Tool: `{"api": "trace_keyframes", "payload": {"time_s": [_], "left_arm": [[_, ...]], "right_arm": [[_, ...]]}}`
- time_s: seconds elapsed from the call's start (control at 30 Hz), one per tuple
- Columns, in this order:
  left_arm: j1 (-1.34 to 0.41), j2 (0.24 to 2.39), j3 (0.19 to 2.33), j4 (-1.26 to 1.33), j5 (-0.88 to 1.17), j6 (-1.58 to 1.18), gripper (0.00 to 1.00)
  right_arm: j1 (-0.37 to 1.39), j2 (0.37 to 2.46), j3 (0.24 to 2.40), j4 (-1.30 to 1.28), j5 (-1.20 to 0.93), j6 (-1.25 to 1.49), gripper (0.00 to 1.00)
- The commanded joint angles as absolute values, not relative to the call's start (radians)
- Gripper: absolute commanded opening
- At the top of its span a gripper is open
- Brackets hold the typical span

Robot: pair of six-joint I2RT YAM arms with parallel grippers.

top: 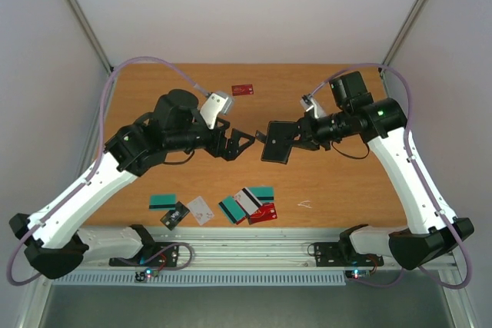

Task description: Put the credit cards into the card holder

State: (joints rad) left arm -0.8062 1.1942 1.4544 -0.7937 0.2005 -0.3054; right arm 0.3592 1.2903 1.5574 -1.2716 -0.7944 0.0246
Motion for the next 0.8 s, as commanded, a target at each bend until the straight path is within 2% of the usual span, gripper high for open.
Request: {"api": "trace_keyframes", "payload": {"time_s": [0.0,0.23,0.37,0.53,0.77], "left_arm": [[-0.802,1.171,1.385,-0.616,0.374,-0.354,0.99],[-0.804,1.216,1.401,-0.596,0.394,-0.43,0.94],[-0.801,1.217,1.422,-0.604,0.359,-0.442,0.85],[-0.794,1.166,1.407,-0.588,0.289,-0.454,0.66],[-0.773,1.118,1.39,-0.52,0.375,-0.498,0.57]], "right_arm": [[0.365,1.282,1.592,-1.235,-0.899,0.016,0.01],[0.365,1.25,1.587,-1.147,-1.034,0.018,0.01],[0.365,1.229,1.579,-1.099,-1.087,0.033,0.01],[0.365,1.2,1.543,-0.99,-1.15,0.08,0.01],[0.365,1.165,1.495,-0.818,-1.241,0.17,0.01]]}}
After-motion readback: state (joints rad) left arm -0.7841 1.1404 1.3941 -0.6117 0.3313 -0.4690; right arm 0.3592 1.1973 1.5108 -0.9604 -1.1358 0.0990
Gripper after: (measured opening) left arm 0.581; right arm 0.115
